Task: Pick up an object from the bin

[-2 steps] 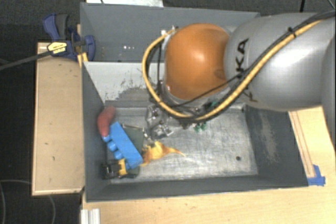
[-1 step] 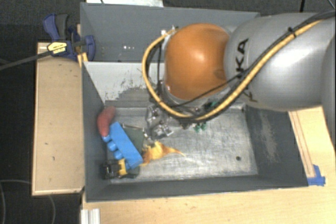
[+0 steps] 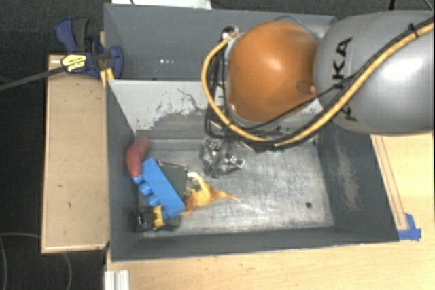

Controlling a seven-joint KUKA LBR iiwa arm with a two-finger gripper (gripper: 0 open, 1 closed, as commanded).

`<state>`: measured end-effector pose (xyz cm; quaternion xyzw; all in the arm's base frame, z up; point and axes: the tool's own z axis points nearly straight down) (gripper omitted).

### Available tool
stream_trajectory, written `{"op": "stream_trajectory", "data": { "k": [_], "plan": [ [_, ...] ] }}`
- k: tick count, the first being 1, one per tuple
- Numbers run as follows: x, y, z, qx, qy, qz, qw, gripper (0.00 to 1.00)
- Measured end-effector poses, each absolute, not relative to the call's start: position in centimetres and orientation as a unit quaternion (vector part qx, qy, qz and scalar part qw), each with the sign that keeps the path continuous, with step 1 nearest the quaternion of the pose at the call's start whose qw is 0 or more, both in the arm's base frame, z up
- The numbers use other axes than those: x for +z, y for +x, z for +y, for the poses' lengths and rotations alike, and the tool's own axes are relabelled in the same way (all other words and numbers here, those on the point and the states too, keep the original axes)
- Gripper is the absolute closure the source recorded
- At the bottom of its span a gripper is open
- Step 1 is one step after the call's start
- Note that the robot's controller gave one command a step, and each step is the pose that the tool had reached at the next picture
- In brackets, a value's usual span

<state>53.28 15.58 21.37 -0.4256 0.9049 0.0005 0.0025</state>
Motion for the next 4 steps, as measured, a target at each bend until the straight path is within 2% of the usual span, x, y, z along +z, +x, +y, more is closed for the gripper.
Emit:
{"op": "stream_trajectory", "data": {
  "k": [1, 2, 3, 4],
  "plan": [
    [21.4, 53.3, 15.6, 0.001, -0.424, 0.906, 0.002, 0.0],
    [21.4, 53.3, 15.6, 0.001, -0.424, 0.906, 0.002, 0.0],
    [17.0, 53.4, 15.4, 0.0, -0.422, 0.906, 0.006, 0.0],
    [10.9, 52.8, 17.1, 0.0, -0.404, 0.915, 0.003, 0.0]
  ]
}}
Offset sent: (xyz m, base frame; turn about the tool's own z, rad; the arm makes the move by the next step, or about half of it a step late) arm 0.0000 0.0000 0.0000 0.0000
